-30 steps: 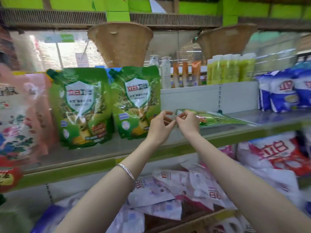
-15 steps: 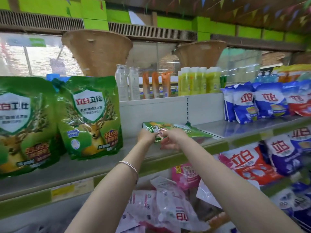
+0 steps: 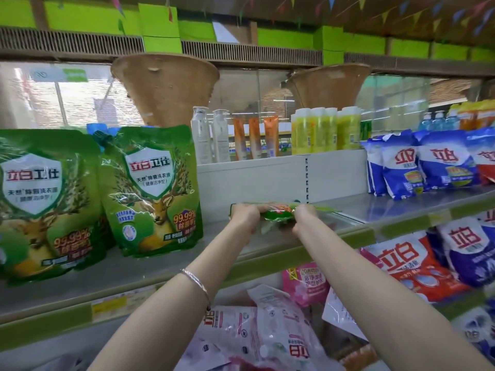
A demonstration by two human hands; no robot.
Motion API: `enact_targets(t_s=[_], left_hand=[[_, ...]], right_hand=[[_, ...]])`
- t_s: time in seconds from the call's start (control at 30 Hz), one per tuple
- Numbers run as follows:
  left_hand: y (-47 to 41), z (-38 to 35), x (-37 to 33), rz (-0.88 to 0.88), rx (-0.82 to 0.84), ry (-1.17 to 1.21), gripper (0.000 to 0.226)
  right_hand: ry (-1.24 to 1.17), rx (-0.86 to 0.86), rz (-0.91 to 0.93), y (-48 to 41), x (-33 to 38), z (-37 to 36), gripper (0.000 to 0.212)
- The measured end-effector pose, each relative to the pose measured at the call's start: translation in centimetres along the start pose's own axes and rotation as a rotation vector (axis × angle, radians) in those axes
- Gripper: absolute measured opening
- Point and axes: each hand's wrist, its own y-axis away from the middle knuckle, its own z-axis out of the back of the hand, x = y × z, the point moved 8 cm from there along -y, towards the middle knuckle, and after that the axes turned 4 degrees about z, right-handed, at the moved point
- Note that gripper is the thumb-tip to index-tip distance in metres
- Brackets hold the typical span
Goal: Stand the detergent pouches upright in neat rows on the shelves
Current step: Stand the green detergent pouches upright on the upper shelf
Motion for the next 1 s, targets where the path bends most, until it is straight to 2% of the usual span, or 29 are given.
enact_targets(t_s=[0.1, 0.2, 0.33, 0.47, 0.57, 0.6, 0.67, 0.77, 0.83, 0.9, 1.0], left_hand=[[0.7, 0.2, 0.7, -0.010, 0.077, -0.076, 0.031], [1.4, 0.5, 0.9, -0.002, 0.134, -0.089, 0.024], [2.1, 1.2, 1.0, 0.012, 0.190, -0.081, 0.026], [3.1, 1.6, 1.1, 0.050, 0.227, -0.227, 0.023], [3.8, 2.1, 0.3, 0.015, 0.272, -0.515, 0.028], [3.6, 2.5, -0.4, -0.027, 0.247, -0.616, 0.034], [3.0, 4.1, -2.8, -0.172, 0.079, -0.693, 0.041], [2.5, 6.1, -5.5, -0.379, -0.154, -0.522, 0.036], [2.1, 7.0, -5.7, -0.430, -0.239, -0.371, 0.051], [1.8, 7.9, -5.7, -0.434, -0.281, -0.257, 0.065], [1.6, 8.3, -5.4, -0.412, -0.251, -0.147, 0.064]], right_hand=[[0.005, -0.092, 0.063, -0.2, -0.1, 0.5, 0.017], [0.019, -0.082, 0.134, 0.2, 0.0, 0.2, 0.010], [0.040, -0.112, 0.229, 0.1, 0.6, 0.4, 0.025], [0.049, 0.045, 0.344, 0.2, 1.8, -0.8, 0.031], [0.165, 0.129, 0.506, 1.3, 3.4, -1.5, 0.031], [0.209, 0.151, 0.553, 1.7, 3.9, -1.9, 0.031], [0.287, 0.196, 0.625, 2.5, 4.8, -2.9, 0.030], [0.291, 0.291, 0.651, 3.4, 5.8, -4.4, 0.028], [0.274, 0.312, 0.629, 3.7, 6.2, -4.8, 0.028], [0.230, 0.294, 0.595, 3.5, 6.2, -4.6, 0.025], [0.158, 0.268, 0.533, 2.7, 5.6, -3.7, 0.028]])
